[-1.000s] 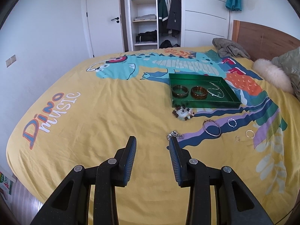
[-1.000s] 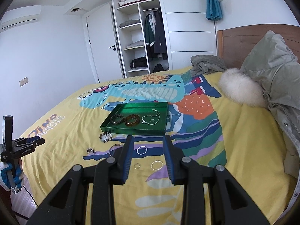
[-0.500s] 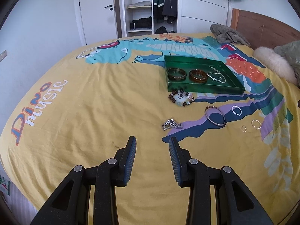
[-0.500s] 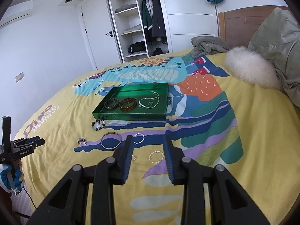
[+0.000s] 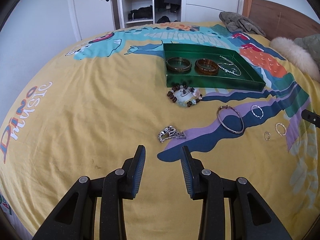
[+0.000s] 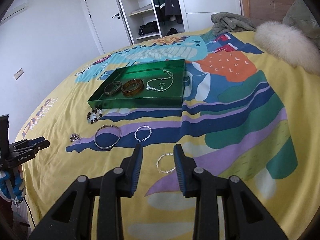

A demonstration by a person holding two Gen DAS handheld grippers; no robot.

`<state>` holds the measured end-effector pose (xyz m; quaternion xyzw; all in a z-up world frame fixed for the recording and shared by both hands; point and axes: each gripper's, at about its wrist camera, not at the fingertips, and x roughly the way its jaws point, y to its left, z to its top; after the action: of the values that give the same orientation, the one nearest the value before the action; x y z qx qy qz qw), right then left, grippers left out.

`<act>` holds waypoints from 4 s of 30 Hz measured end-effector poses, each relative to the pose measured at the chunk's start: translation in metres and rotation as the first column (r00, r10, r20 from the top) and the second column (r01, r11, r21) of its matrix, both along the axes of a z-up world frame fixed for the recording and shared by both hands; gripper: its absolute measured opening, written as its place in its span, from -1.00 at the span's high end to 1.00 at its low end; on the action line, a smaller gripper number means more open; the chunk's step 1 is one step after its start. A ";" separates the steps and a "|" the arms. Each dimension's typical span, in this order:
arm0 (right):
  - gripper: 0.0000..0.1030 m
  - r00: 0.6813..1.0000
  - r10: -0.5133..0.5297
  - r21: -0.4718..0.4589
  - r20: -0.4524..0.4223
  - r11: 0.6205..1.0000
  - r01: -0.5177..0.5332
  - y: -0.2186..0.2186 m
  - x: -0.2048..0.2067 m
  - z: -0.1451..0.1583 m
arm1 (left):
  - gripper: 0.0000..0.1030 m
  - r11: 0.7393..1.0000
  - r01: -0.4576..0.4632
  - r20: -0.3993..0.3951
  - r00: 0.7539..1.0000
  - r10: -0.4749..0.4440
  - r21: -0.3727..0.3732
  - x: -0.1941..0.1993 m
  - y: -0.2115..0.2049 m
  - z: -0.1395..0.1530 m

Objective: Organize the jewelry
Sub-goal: 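Move both open tools back toward the remaining jewelry beside the tray, then grasp the beaded bracelet with the left tool while the right tool grasps a twisted silver bangle, then carry the beaded bracelet and twisted bangle into the tray with both tools, release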

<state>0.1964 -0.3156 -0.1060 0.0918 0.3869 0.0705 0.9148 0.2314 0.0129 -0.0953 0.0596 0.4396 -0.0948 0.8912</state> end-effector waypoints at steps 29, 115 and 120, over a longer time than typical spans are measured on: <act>0.40 0.974 0.163 0.017 -0.160 0.987 -0.162 0.029 0.116 -0.082 | 0.30 0.935 0.318 -0.101 0.947 -0.305 0.158 0.131 -0.094 -0.059; 0.55 0.991 0.134 -0.123 -0.004 0.983 -0.133 0.083 0.242 0.004 | 0.29 0.998 0.022 0.029 0.999 -0.020 -0.066 0.264 -0.079 0.053; 0.46 0.991 0.102 -0.111 0.085 0.990 -0.092 0.061 0.187 0.056 | 0.22 0.999 0.021 0.087 0.996 -0.017 -0.047 0.208 -0.058 0.086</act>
<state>0.3837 -0.2544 -0.0502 0.0206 0.3525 0.0984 0.9304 0.4395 -0.0451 -0.0095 0.0466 0.3975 -0.1108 0.9097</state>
